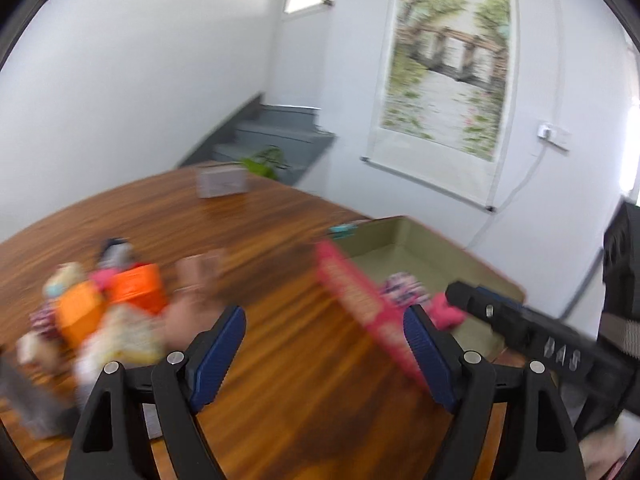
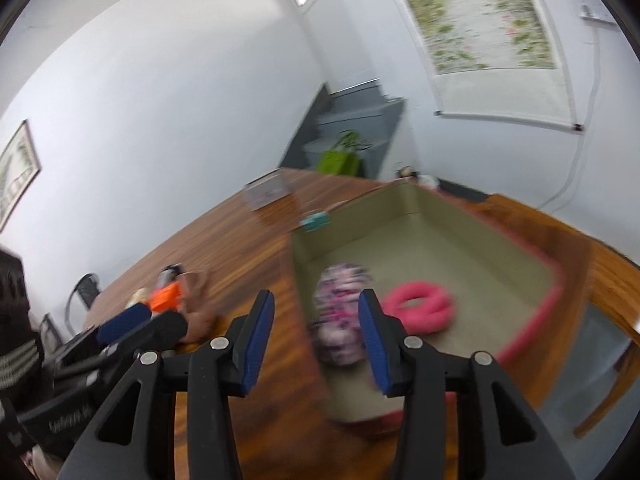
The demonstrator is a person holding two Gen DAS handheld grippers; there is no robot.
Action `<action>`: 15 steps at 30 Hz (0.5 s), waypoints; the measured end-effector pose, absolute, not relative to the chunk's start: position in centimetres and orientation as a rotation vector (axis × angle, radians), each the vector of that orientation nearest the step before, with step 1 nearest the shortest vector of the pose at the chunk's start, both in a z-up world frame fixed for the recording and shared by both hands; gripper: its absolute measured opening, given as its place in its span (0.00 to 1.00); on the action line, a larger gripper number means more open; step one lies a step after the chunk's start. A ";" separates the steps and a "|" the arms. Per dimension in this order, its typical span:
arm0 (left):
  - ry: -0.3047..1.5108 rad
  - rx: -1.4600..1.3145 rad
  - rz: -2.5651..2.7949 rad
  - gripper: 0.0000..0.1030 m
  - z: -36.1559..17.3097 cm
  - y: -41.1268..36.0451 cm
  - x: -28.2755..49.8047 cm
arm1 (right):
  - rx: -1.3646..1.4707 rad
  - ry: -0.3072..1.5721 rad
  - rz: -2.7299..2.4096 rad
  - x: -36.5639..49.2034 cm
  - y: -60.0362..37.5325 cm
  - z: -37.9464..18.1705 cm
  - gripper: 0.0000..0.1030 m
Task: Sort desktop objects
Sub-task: 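Return both grippers to the pile of toys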
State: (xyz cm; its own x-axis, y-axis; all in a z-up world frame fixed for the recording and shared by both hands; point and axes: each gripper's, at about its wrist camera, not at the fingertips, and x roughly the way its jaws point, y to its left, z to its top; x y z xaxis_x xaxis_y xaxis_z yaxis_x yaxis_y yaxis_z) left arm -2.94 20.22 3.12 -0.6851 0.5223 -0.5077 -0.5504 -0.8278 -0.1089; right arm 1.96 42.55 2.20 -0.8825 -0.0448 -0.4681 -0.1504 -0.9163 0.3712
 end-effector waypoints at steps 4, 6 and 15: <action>0.055 -0.731 2.580 0.80 2.7 13.7 -1.6 | -0.817 0.642 3.022 0.2 37.4 1.9 0.54; 0.030 -0.740 2.655 0.80 2.4 10.1 -0.9 | -0.856 0.650 3.067 -0.7 34.8 1.7 0.61; -0.171 -0.752 2.868 0.80 0.5 -1.6 1.3 | -1.001 0.592 3.161 -2.3 26.7 1.1 0.73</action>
